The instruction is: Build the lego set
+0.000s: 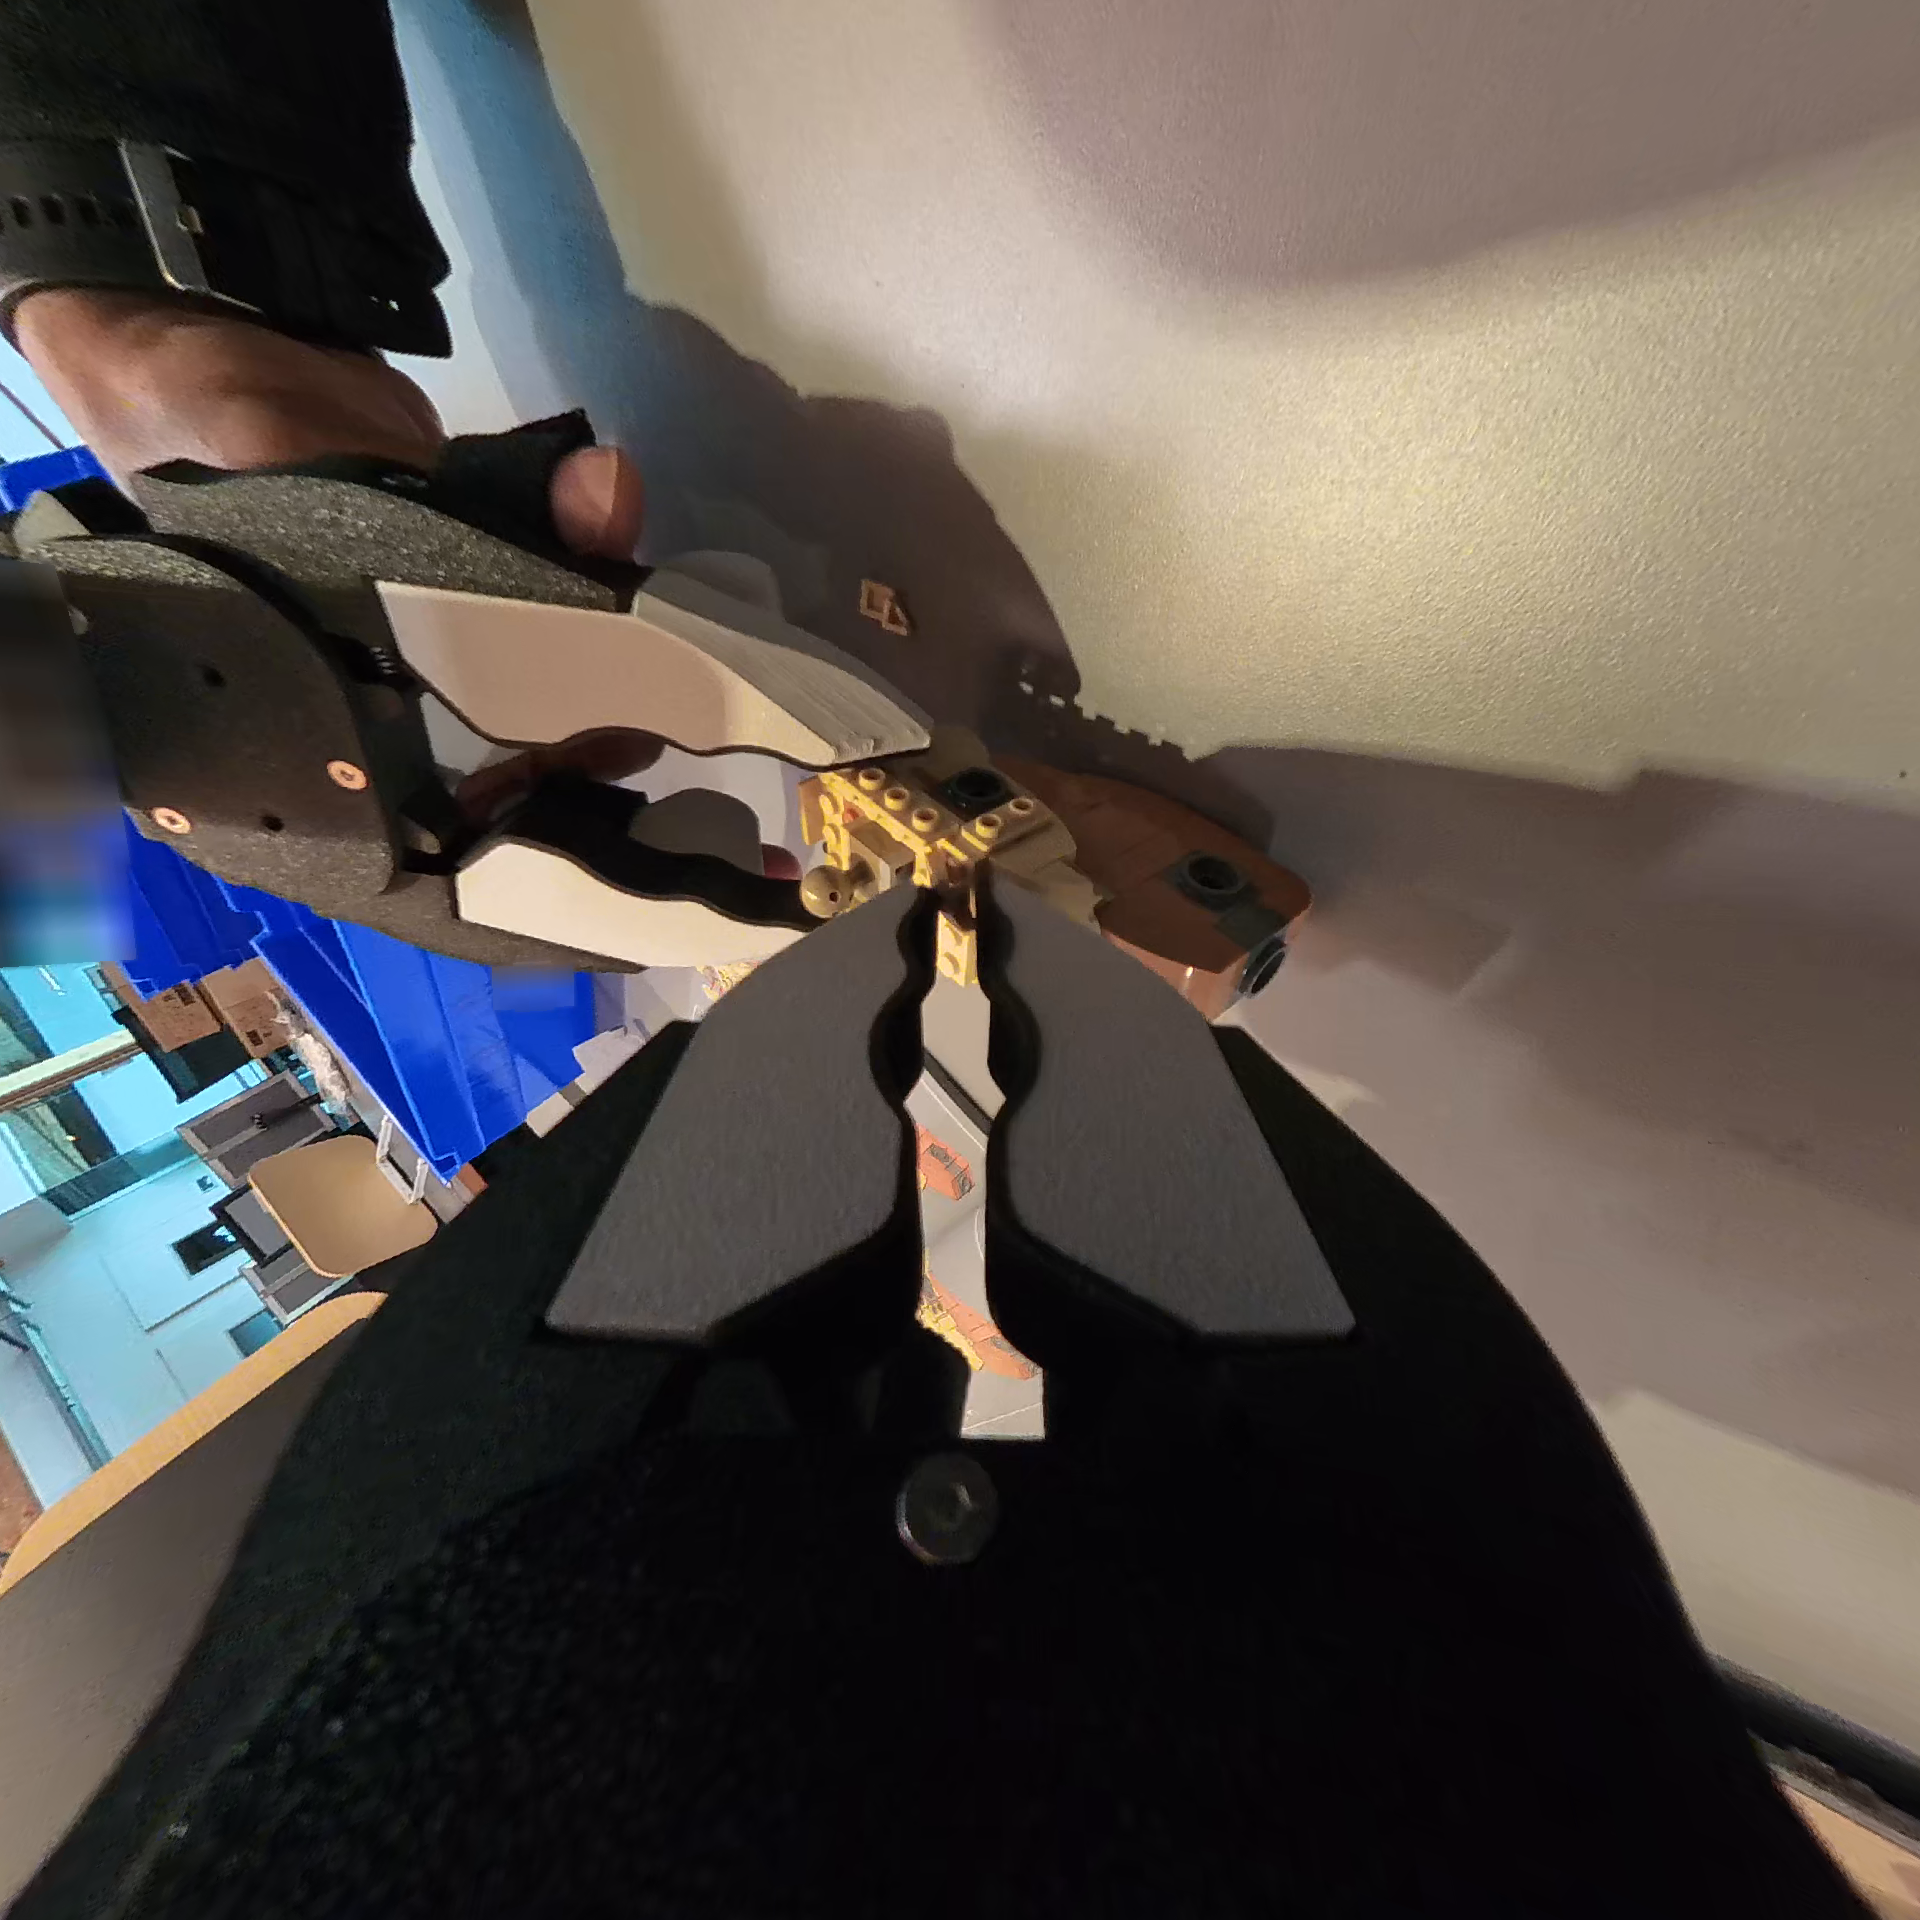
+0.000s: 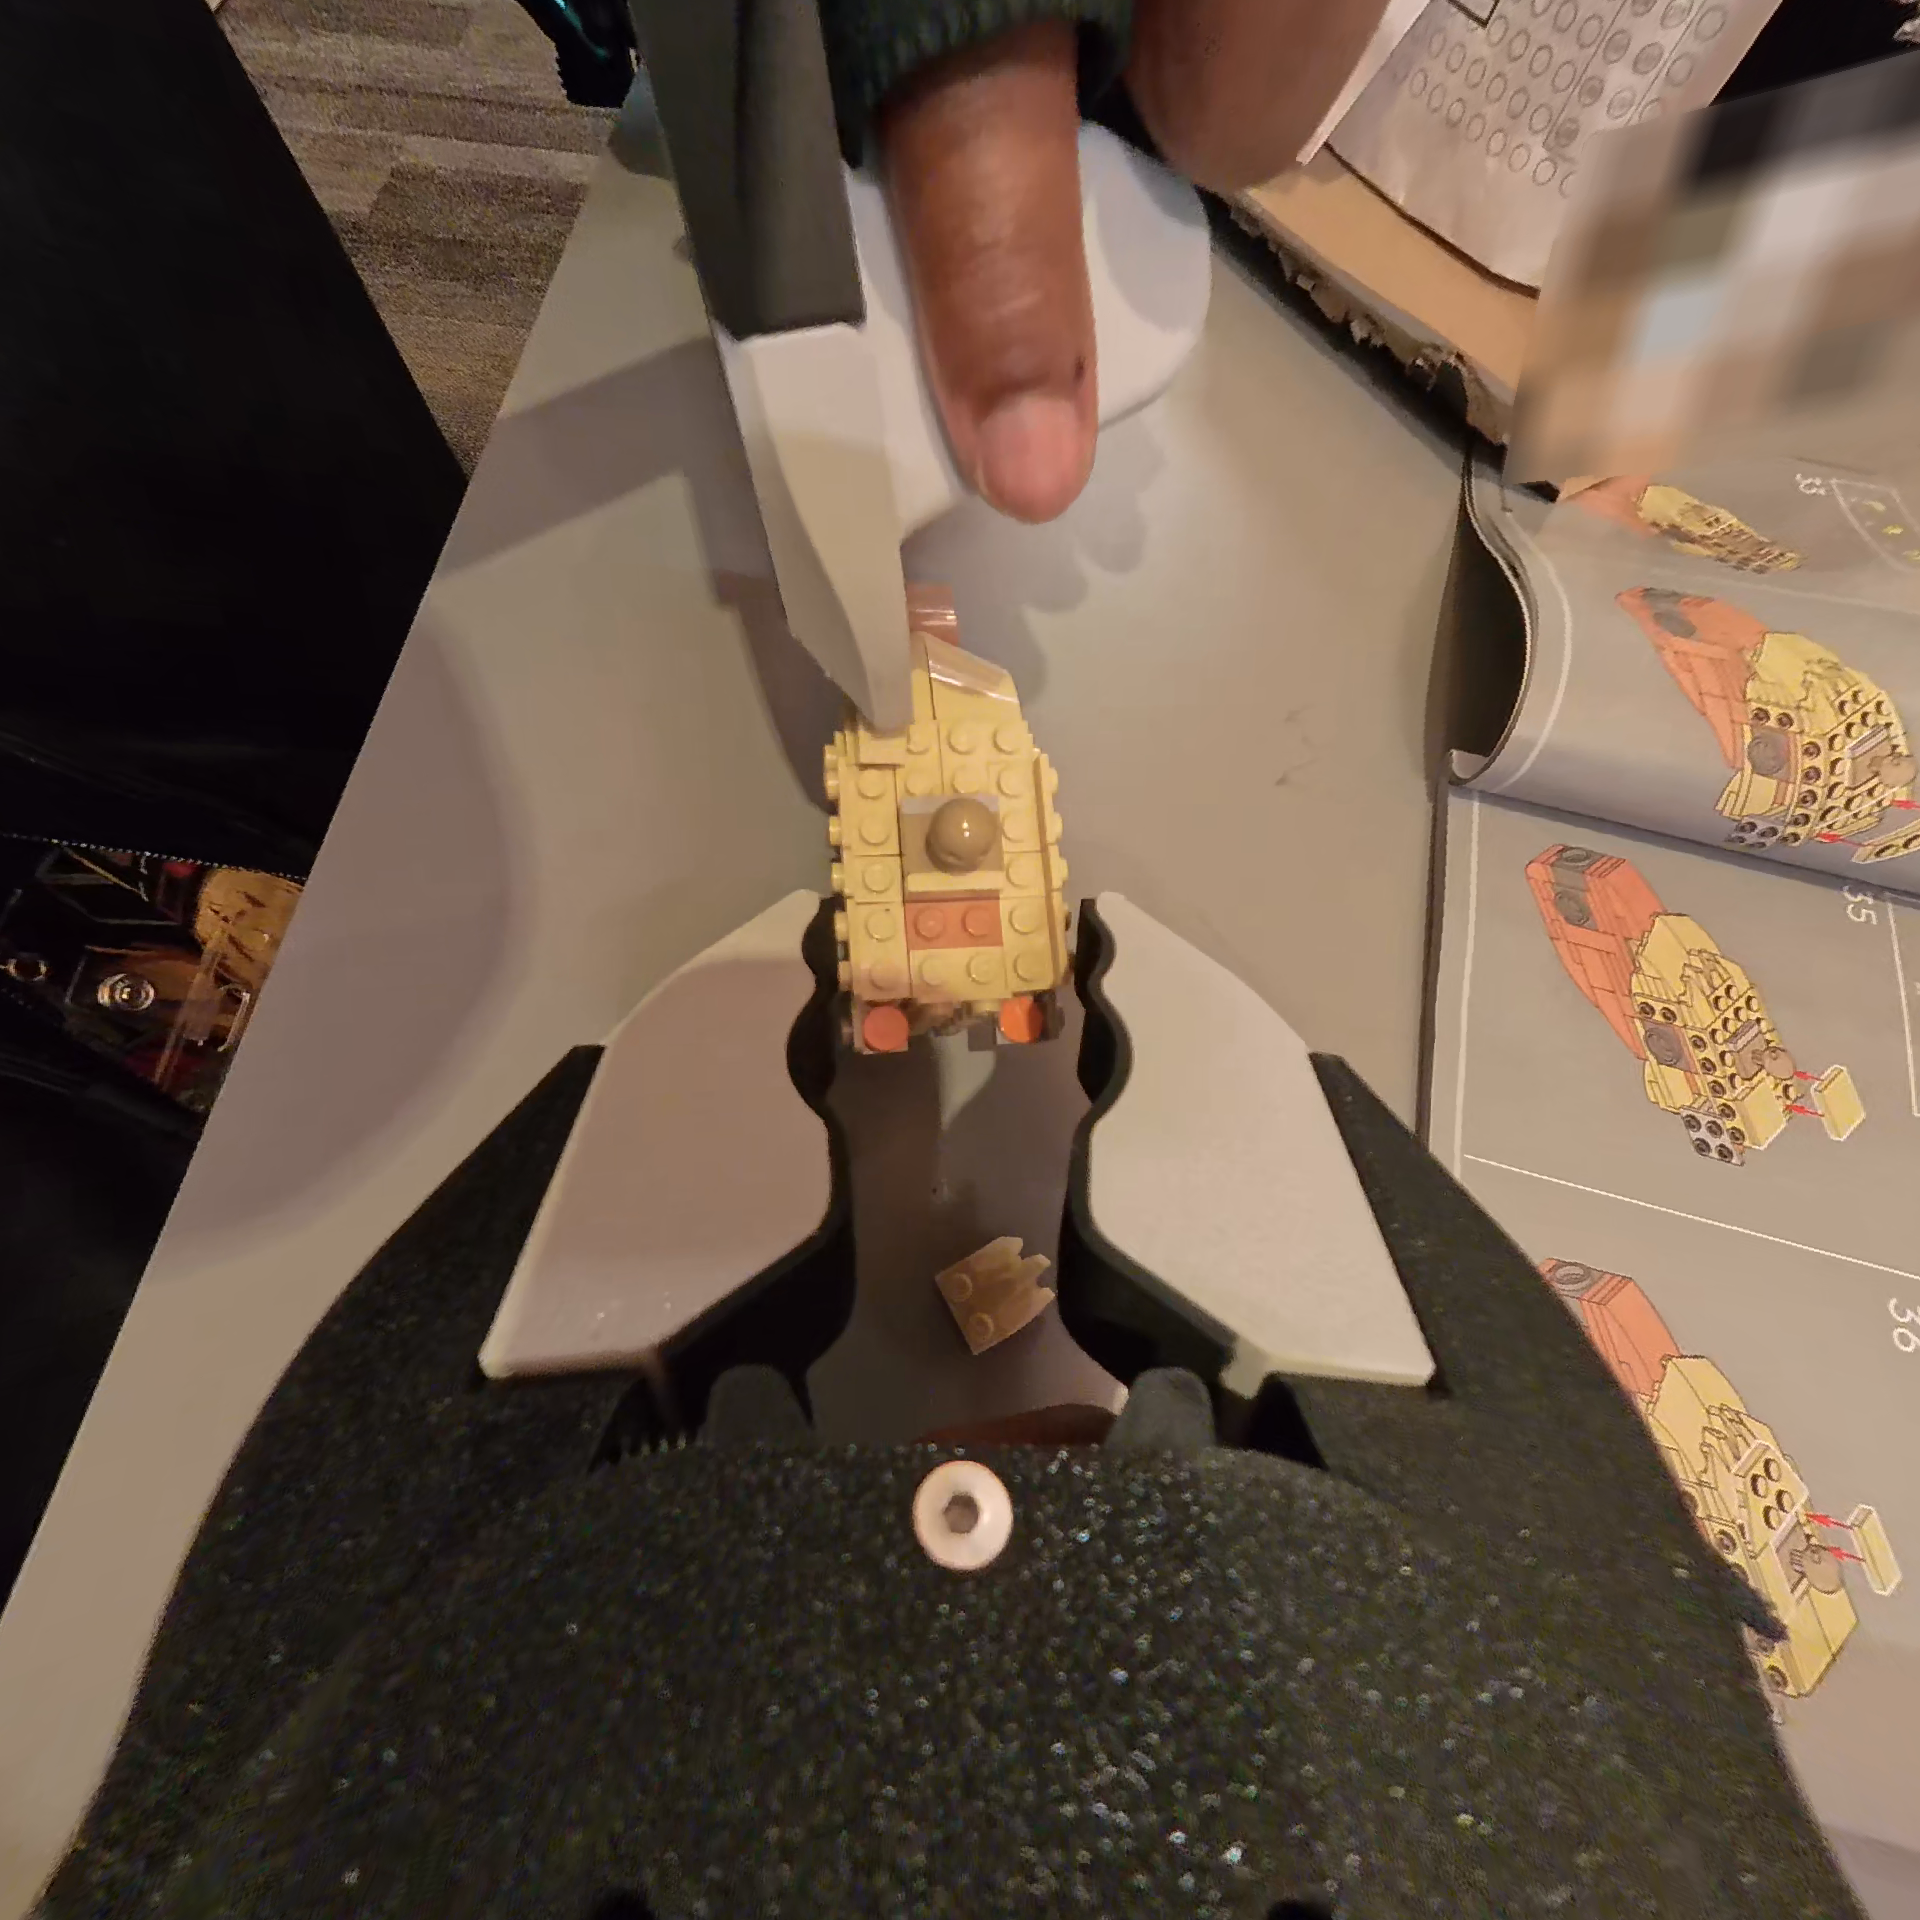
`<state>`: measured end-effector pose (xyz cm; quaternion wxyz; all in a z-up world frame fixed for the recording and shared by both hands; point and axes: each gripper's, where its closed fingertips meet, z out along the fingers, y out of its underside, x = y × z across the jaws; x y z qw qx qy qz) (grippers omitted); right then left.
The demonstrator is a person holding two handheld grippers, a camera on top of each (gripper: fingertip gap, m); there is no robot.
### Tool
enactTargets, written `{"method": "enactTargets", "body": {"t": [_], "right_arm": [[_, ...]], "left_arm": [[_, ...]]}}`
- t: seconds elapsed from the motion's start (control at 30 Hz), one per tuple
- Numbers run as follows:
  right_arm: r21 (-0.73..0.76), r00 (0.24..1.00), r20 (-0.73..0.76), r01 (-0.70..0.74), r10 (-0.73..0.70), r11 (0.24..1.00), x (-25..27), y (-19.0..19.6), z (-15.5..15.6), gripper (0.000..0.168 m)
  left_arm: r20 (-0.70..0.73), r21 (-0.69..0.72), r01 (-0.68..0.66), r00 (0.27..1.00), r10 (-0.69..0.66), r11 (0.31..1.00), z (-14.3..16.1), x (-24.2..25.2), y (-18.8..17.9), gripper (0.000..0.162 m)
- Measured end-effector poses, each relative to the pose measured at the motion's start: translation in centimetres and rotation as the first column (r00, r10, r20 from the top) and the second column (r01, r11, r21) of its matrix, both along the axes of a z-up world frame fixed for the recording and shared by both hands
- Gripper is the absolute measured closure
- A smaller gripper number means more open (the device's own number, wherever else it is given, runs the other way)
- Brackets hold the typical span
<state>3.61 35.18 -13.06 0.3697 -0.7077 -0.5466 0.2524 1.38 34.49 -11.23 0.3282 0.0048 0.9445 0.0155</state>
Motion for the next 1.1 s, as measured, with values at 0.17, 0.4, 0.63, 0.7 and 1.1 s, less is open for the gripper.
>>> {"method": "enactTargets", "body": {"t": [0.17, 0.4, 0.63, 0.7, 1.1], "right_arm": [[0.006, 1.0, 0.002, -0.002, 0.002, 1.0, -0.07, 0.0, 0.04, 0.124], [0.012, 1.0, 0.005, -0.002, 0.002, 1.0, -0.1, -0.02, 0.06, 0.124], [0.015, 1.0, 0.005, -0.004, 0.004, 1.0, -0.13, -0.01, 0.05, 0.125], [0.017, 1.0, 0.005, -0.004, 0.004, 1.0, -0.16, -0.01, 0.05, 0.125], [0.026, 1.0, 0.006, -0.007, 0.007, 1.0, -0.2, -0.04, 0.08, 0.125]], "left_arm": [[-0.017, 0.009, 0.009, 1.0, -0.009, 1.0, 0.01, -0.1, -0.03, 0.155], [-0.042, 0.004, 0.008, 0.999, -0.008, 1.0, 0.0, -0.2, -0.06, 0.155], [-0.055, -0.015, 0.0, 0.999, 0.0, 1.0, 0.01, -0.23, 0.02, 0.153], [-0.057, -0.017, -0.001, 0.998, 0.0, 1.0, 0.03, -0.21, 0.03, 0.152], [-0.096, -0.041, -0.001, 0.995, -0.003, 0.999, -0.1, -0.52, -0.24, 0.153]]}}
